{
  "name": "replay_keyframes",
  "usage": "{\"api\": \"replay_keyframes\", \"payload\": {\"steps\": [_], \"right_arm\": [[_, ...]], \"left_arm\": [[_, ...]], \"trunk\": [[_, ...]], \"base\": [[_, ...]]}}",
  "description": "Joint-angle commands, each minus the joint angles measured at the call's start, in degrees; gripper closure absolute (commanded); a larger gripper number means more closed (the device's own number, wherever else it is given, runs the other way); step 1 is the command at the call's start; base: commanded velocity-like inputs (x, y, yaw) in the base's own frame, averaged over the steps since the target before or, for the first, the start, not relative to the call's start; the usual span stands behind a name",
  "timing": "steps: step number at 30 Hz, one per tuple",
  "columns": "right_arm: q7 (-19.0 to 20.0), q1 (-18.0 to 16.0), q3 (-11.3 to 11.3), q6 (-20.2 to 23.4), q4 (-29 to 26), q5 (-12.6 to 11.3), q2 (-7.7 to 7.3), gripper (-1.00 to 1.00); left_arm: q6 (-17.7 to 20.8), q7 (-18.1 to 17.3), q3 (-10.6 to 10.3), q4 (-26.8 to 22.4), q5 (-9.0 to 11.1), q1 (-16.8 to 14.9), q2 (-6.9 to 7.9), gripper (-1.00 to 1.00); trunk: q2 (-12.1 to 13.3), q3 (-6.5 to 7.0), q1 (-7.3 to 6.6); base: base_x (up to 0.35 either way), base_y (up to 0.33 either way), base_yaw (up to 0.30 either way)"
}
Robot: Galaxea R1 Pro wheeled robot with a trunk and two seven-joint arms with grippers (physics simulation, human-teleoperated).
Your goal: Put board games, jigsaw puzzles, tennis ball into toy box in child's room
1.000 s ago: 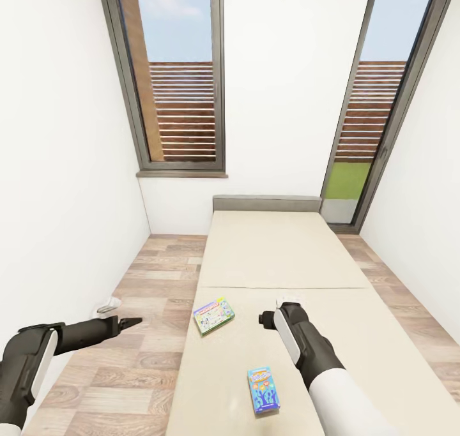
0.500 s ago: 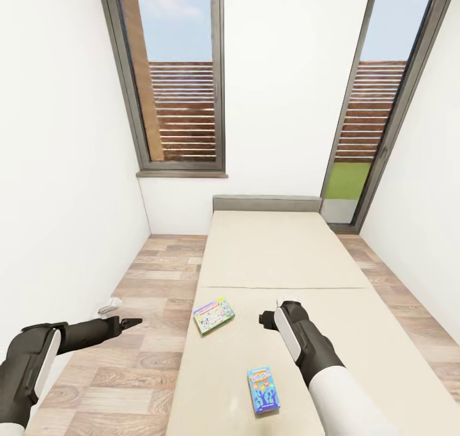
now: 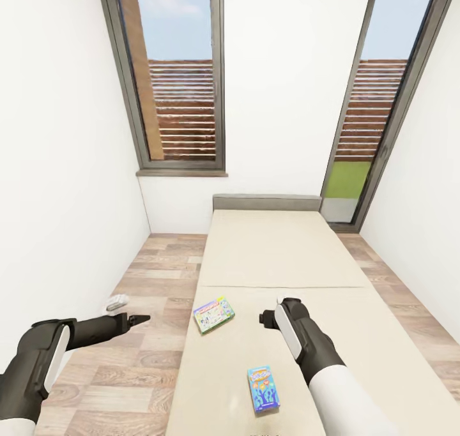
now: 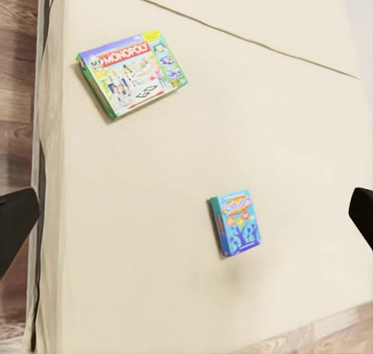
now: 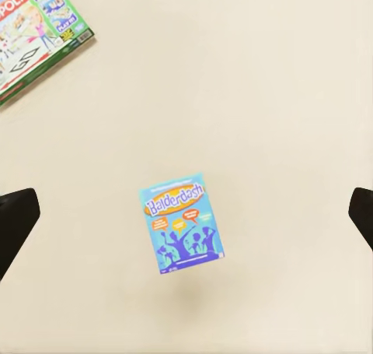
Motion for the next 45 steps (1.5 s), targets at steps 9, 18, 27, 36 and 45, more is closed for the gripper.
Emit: {"api": "replay_keyframes", "payload": {"steps": [9, 18, 27, 36, 45], "right_arm": [[-0.6, 0.0, 0.1, 0.7, -0.5, -0.7, 0.00, -1.00], [-0.5, 0.0, 0.1, 0.7, -0.5, -0.7, 0.00, -1.00], [-0.5, -0.1, 0.1, 0.7, -0.5, -0.7, 0.00, -1.00], [-0.4, -0.1, 0.1, 0.7, -0.4, -0.8, 0.00, -1.00], [-0.4, -0.1, 0.1, 0.6, -0.3, -0.7, 0.00, -1.00]], "left_arm": [[0.5, -0.5, 0.1, -0.3, 0.1, -0.1, -0.04, -1.00], [0.6, -0.8, 0.1, -0.5, 0.2, -0.1, 0.16, -1.00], [0.9, -0.8, 0.4, -1.7, 0.2, -0.1, 0.16, -1.00], [1.1, -0.8, 0.5, -1.9, 0.2, -0.1, 0.18, -1.00], [1.1, -0.8, 0.5, -1.9, 0.1, -0.1, 0.21, -1.00]], "trunk": [[-0.1, -0.95, 0.04], [-0.1, -1.79, 0.04], [-0.1, -2.64, 0.04], [-0.1, -3.49, 0.04], [-0.1, -4.34, 0.04]], "base": [[0.000, 0.000, 0.000], [0.000, 0.000, 0.000], [0.000, 0.000, 0.000], [0.000, 0.000, 0.000], [0.000, 0.000, 0.000]]}}
